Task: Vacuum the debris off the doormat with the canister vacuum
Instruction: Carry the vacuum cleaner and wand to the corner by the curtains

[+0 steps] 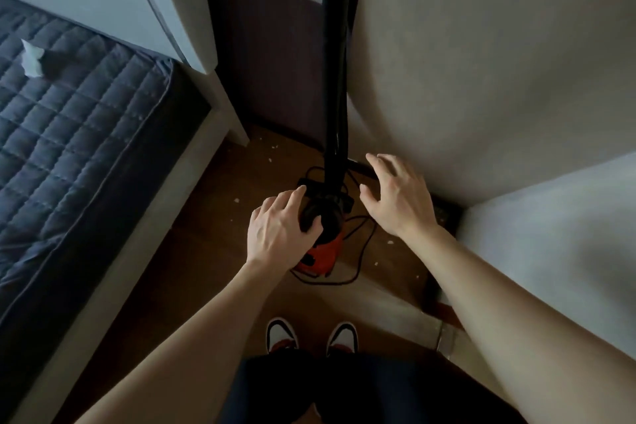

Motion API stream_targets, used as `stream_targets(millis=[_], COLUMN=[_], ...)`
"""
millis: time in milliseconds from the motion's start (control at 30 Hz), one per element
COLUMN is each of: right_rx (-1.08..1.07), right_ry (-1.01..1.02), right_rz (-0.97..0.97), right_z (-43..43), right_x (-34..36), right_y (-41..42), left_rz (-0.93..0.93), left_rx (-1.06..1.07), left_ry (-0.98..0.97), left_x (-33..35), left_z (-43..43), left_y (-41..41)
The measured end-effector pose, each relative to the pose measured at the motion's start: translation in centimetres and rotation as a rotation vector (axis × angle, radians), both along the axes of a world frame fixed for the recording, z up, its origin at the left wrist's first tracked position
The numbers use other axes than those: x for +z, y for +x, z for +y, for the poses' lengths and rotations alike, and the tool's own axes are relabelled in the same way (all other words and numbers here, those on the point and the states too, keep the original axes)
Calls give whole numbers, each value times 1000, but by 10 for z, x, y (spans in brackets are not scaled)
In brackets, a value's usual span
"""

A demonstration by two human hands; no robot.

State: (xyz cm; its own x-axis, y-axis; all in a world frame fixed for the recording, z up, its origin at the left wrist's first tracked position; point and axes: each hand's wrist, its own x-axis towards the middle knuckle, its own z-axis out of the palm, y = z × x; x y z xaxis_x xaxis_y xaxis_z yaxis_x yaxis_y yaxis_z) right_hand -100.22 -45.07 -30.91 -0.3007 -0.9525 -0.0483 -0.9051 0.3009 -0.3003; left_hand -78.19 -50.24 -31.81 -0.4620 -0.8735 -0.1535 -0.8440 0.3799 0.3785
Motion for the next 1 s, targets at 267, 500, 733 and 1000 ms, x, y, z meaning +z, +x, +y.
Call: stream_targets(millis=[267,500,733,1000], right_rx=[20,-54,-70,-107], right_ry=[-69,-249,-481,-519], right_rz=[-78,-199,-360,-618], right_z=[-41,-82,-126,-158], right_x=[-145,-250,-306,-329], right_y=[-4,-19,-21,-17], left_rz=[40,128,294,414], left_rx=[39,90,100,209], left_ry=[86,134,161,394], left_x=[-164,-291,-358,-391], left_z=[-11,-24,-30,-29], left_y=[-20,-40,-54,-64])
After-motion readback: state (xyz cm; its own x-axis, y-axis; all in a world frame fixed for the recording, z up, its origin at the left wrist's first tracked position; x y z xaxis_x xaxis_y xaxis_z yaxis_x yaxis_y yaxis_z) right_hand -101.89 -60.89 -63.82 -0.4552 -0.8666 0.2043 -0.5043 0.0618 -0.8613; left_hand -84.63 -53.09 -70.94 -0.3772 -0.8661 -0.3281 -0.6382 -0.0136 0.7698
